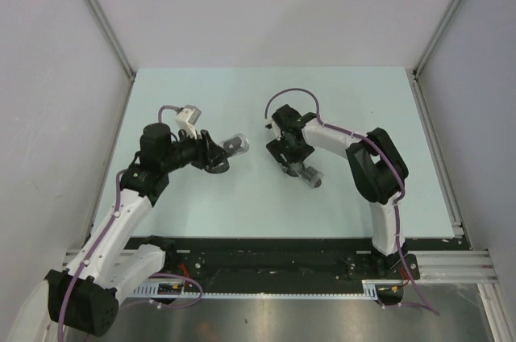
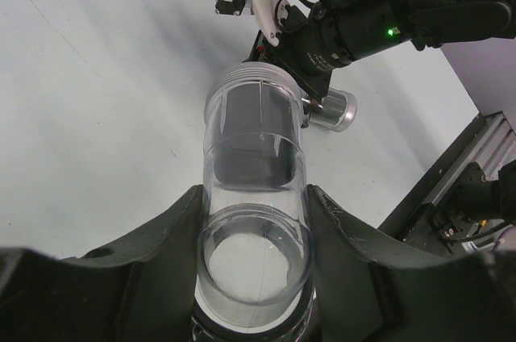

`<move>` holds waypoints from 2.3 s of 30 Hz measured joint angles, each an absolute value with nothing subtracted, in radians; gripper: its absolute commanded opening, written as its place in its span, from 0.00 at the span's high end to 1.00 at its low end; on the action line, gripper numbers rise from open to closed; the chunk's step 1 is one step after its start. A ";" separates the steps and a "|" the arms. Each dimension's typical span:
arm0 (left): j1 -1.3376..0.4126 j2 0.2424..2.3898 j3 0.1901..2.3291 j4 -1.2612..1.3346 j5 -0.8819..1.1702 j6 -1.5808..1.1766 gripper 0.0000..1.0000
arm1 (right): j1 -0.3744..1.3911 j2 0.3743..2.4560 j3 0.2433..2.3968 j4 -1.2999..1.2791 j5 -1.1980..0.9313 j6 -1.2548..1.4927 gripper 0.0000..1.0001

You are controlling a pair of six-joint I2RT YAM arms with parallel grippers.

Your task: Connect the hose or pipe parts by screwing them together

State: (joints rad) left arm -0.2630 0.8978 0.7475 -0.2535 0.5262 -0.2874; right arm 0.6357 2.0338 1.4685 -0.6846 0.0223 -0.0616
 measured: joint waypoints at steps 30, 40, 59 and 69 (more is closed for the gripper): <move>-0.263 0.897 0.748 -0.253 0.527 -0.287 1.00 | 0.611 2.035 1.472 -0.689 -0.028 -0.049 0.23; -0.263 0.898 0.748 -0.253 0.527 -0.287 1.00 | 0.612 2.035 1.482 -0.700 -0.022 -0.049 0.33; -0.263 0.902 0.748 -0.254 0.549 -0.299 1.00 | 0.529 1.914 1.451 -0.601 -0.341 -0.046 0.55; -0.263 0.886 0.788 -0.265 0.648 -0.402 1.00 | 0.494 1.653 1.372 -0.291 -0.771 0.051 0.59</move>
